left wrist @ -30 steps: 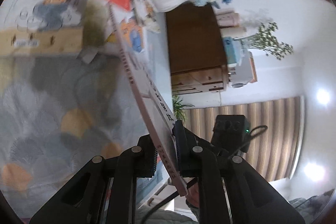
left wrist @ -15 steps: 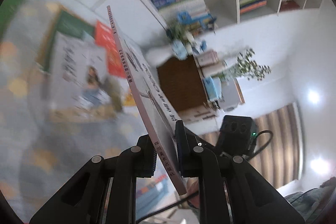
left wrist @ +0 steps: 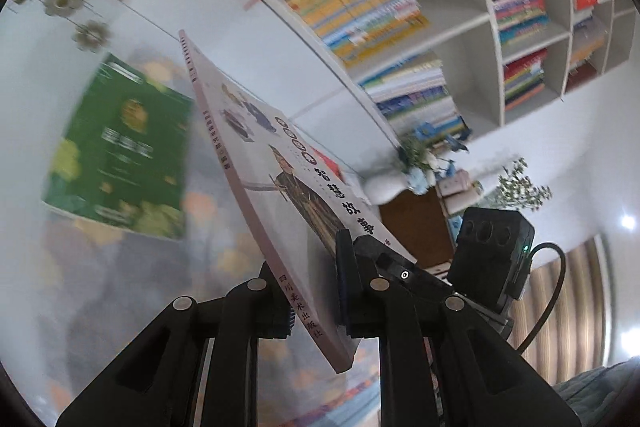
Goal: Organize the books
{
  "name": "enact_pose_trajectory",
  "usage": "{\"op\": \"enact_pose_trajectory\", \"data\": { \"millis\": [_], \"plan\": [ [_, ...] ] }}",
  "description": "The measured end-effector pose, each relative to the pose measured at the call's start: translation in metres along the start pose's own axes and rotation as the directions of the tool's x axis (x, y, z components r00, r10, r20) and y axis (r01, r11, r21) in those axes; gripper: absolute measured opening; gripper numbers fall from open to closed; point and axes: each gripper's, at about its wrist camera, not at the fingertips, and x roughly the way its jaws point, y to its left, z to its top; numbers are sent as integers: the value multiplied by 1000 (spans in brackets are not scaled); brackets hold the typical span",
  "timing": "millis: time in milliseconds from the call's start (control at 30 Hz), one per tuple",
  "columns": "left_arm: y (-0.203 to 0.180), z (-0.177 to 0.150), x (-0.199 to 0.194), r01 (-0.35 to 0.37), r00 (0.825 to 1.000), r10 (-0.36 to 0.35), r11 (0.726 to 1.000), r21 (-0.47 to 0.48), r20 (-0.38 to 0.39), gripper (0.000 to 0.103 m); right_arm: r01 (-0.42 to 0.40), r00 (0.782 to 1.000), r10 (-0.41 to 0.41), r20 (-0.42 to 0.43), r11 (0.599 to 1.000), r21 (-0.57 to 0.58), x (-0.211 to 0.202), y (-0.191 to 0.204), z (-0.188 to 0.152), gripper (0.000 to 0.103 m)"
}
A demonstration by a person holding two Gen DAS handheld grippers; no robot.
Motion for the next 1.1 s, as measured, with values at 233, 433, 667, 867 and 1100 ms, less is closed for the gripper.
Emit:
{"op": "enact_pose_trajectory", "data": {
  "millis": [233,433,667,867,1100],
  "plan": [
    [58,31,9,1,999,-2,999,-47,-36,14,65,996,-63,-56,998,23,72,5,14,37],
    [100,46,28,4,996,-13,995,-99,-84,14,101,990,-90,-106,989,106,111,-11,17,37],
    [132,60,45,-17,996,6,992,-127,-87,14,149,982,-134,-133,983,109,139,-17,26,37],
    [155,66,53,-15,993,-4,988,-157,-116,12,151,978,-132,-159,982,115,155,-22,24,37],
    [179,57,45,-71,991,46,977,-200,-127,12,130,972,-101,-210,983,128,170,-25,9,37]
  ]
}}
